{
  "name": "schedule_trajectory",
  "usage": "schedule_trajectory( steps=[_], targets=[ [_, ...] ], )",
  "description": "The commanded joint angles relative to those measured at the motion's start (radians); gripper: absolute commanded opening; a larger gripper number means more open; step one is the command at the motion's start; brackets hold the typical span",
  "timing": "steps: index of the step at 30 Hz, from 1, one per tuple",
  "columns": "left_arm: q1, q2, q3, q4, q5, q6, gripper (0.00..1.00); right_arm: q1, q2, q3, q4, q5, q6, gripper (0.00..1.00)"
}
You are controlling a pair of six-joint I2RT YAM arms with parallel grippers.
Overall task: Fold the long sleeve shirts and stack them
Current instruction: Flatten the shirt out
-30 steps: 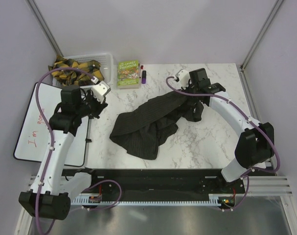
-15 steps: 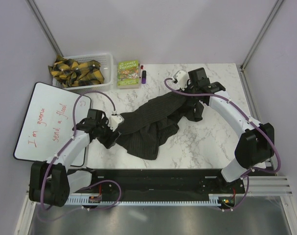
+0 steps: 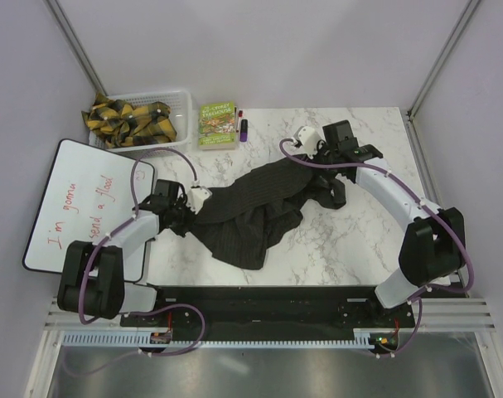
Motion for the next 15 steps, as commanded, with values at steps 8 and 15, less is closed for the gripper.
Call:
schedule_trajectory(
  steps=[8, 15],
  targets=[
    [-0.003, -0.164, 0.201, -0.199, 0.154, -0.127, 0.02, 0.001, -0.114, -0.011, 0.114, -0.243, -0.059, 0.67],
    [-0.009, -0.138, 0.290, -0.269, 0.174, -0.148, 0.02, 0.130, -0.180, -0.229, 0.261, -0.126, -0.232, 0.66]
  ],
)
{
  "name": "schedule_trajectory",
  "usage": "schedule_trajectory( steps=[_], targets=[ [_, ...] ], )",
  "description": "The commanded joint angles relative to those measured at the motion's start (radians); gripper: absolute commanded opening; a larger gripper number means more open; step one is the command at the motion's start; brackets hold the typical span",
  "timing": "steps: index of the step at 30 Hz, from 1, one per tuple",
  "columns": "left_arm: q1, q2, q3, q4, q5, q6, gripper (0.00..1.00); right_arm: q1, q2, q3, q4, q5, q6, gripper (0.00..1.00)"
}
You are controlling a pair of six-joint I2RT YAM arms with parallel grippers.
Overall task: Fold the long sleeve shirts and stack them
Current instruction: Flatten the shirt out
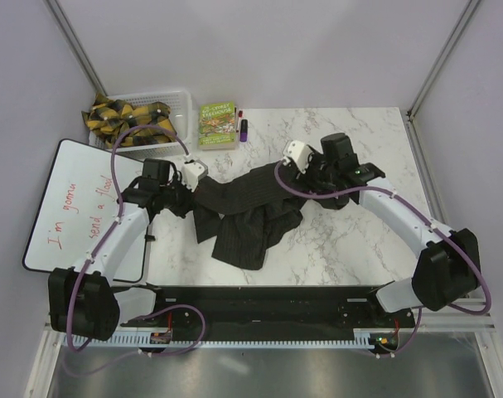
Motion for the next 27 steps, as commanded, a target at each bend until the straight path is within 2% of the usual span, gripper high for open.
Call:
schedule_trajectory(
  steps=[1, 5, 11, 19, 22, 27],
  targets=[
    [-0.007, 0.012, 0.059, -0.073, 0.042, -0.050, 0.02, 0.098, -0.030, -0.106, 0.125, 0.069, -0.144, 0.65],
    [-0.006, 0.009, 0.082, -0.093, 0.031, -0.067, 0.02, 0.105, 0.007, -0.122, 0.157, 0.172, -0.167, 0.62],
    [-0.005, -0.001, 0.128, -0.127, 0.020, -0.075, 0.02, 0.105, -0.045, -0.192, 0.174, 0.172, -0.302, 0.65],
    [-0.005, -0.011, 0.165, -0.158, 0.020, -0.094, 0.02, 0.107, 0.016, -0.189, 0.240, 0.209, -0.462, 0.62],
    [0.004, -0.021, 0.166, -0.164, 0.014, -0.099, 0.02, 0.107, -0.016, -0.169, 0.141, 0.188, -0.522, 0.64],
    [0.009, -0.025, 0.172, -0.173, 0.016, -0.091, 0.02, 0.109, -0.067, -0.221, 0.094, 0.142, -0.673, 0.68]
  ],
)
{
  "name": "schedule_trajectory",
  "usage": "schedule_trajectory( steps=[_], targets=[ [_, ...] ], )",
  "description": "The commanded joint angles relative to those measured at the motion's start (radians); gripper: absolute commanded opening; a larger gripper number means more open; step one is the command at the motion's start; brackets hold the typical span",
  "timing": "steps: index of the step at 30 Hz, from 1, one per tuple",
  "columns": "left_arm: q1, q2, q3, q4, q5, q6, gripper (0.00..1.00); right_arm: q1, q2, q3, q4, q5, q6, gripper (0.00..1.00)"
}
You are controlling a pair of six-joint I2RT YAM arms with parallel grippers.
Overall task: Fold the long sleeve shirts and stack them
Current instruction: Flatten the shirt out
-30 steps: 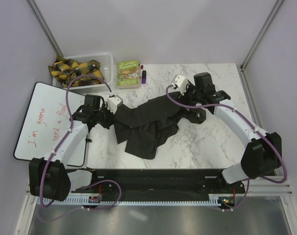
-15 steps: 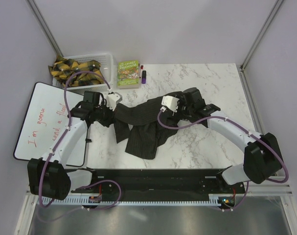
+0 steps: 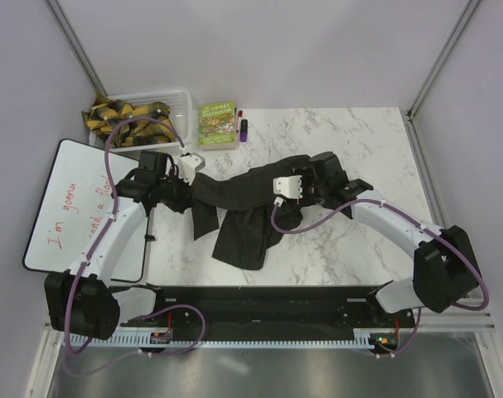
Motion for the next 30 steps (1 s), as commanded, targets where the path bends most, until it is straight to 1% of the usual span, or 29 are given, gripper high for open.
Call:
schedule_trajectory(
  steps=[1, 6, 8, 9, 11, 12, 14, 15, 17, 20, 21, 23, 24, 25, 26, 27, 28, 29, 30],
  targets=[
    [0.009, -0.028, 0.049, -0.020, 0.018, -0.028, 0.02, 0.003, -0.046, -0.025, -0.040, -0.038, -0.167, 0.68],
    [0.009, -0.034, 0.058, -0.027, 0.027, -0.045, 0.02, 0.003, 0.011, -0.018, 0.049, 0.001, -0.184, 0.67],
    [0.012, -0.035, 0.061, -0.031, 0.033, -0.045, 0.02, 0.005, 0.008, -0.066, 0.104, 0.013, -0.241, 0.66],
    [0.013, -0.038, 0.063, -0.033, 0.035, -0.050, 0.02, 0.005, 0.005, -0.083, 0.157, 0.016, -0.261, 0.64],
    [0.018, -0.046, 0.068, -0.037, 0.047, -0.056, 0.02, 0.003, -0.003, -0.110, 0.193, 0.027, -0.284, 0.54],
    [0.026, -0.052, 0.069, -0.039, 0.053, -0.060, 0.02, 0.005, -0.004, -0.110, 0.202, 0.028, -0.287, 0.40],
    [0.036, -0.067, 0.080, -0.042, 0.070, -0.068, 0.02, 0.005, -0.018, -0.104, 0.207, 0.027, -0.266, 0.23],
    [0.049, -0.080, 0.084, -0.042, 0.081, -0.077, 0.02, 0.005, -0.022, -0.092, 0.164, 0.021, -0.256, 0.10],
    [0.053, -0.132, 0.109, -0.040, 0.112, -0.080, 0.02, 0.008, -0.041, -0.057, 0.121, -0.002, -0.203, 0.00],
    [0.053, -0.213, 0.158, 0.033, 0.152, -0.082, 0.02, 0.005, -0.084, 0.001, -0.009, -0.056, -0.149, 0.00],
    [0.053, -0.219, 0.173, 0.089, 0.161, -0.088, 0.02, 0.005, -0.098, 0.018, -0.087, -0.112, -0.103, 0.00],
    [0.044, -0.186, 0.221, 0.157, 0.204, -0.088, 0.02, 0.003, -0.137, 0.063, -0.170, -0.168, -0.075, 0.00],
    [0.015, -0.161, 0.236, 0.232, 0.199, -0.085, 0.02, 0.003, -0.166, 0.075, -0.230, -0.218, -0.040, 0.00],
    [-0.005, -0.084, 0.273, 0.271, 0.187, -0.082, 0.02, 0.003, -0.180, 0.096, -0.255, -0.234, -0.020, 0.00],
    [-0.025, -0.039, 0.296, 0.303, 0.169, -0.073, 0.02, 0.003, -0.191, 0.109, -0.307, -0.252, -0.005, 0.00],
    [-0.070, 0.019, 0.324, 0.341, 0.117, -0.065, 0.02, 0.003, -0.212, 0.126, -0.340, -0.280, 0.033, 0.00],
    [-0.092, 0.076, 0.398, 0.405, 0.084, -0.065, 0.02, 0.003, -0.225, 0.167, -0.373, -0.298, 0.054, 0.00],
    [-0.114, 0.217, 0.451, 0.433, 0.058, -0.091, 0.02, 0.002, -0.237, 0.185, -0.428, -0.315, 0.075, 0.00],
    [-0.118, 0.286, 0.509, 0.452, 0.020, -0.121, 0.02, 0.000, -0.268, 0.221, -0.449, -0.352, 0.115, 0.00]
  ],
)
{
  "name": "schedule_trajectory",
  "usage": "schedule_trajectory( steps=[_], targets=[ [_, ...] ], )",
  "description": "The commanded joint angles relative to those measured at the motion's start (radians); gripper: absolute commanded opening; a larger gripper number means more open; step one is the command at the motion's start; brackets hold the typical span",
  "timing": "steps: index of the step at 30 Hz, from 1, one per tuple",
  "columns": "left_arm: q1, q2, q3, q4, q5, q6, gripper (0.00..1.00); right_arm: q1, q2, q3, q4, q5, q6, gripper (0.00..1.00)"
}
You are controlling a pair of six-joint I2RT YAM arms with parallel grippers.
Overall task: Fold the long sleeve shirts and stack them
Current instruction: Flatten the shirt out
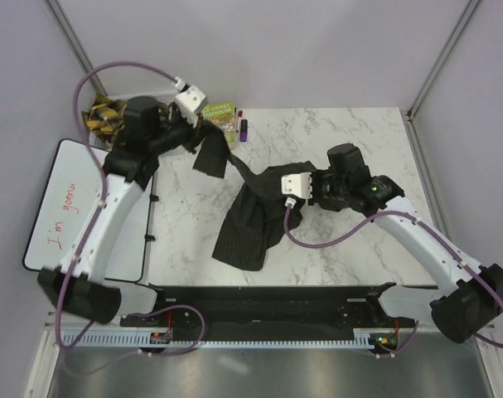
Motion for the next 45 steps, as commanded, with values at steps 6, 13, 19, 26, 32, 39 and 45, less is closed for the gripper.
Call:
schedule_trajectory(
  steps=[6, 13, 19, 26, 32, 39, 45],
  targets=[
    [-0.070, 0.810, 0.709, 0.200, -0.096, -0.249, 0.02, -0.001, -0.149, 0.190, -0.281, -0.175, 0.302, 0.00],
    [-0.185, 0.983, 0.871, 0.033, -0.060, -0.054, 0.09, -0.065, -0.152, 0.184, -0.327, -0.254, 0.365, 0.00],
    [-0.205, 0.970, 0.798, -0.245, -0.094, -0.071, 0.46, -0.142, -0.129, 0.200, -0.270, -0.265, 0.474, 0.00],
    [0.023, 0.442, 0.163, -0.245, 0.117, -0.040, 0.90, -0.259, -0.103, 0.203, -0.146, -0.314, 0.605, 0.00],
    [0.017, 0.212, -0.297, -0.339, 0.065, 0.073, 0.79, -0.303, -0.082, 0.186, -0.016, -0.268, 0.743, 0.00],
    [-0.056, 0.206, -0.448, -0.334, -0.084, 0.062, 0.63, -0.309, -0.056, 0.194, -0.011, -0.237, 0.763, 0.00],
    [-0.180, 0.287, -0.456, -0.310, -0.187, 0.030, 0.54, -0.309, -0.047, 0.180, -0.010, -0.230, 0.761, 0.00]
  ],
)
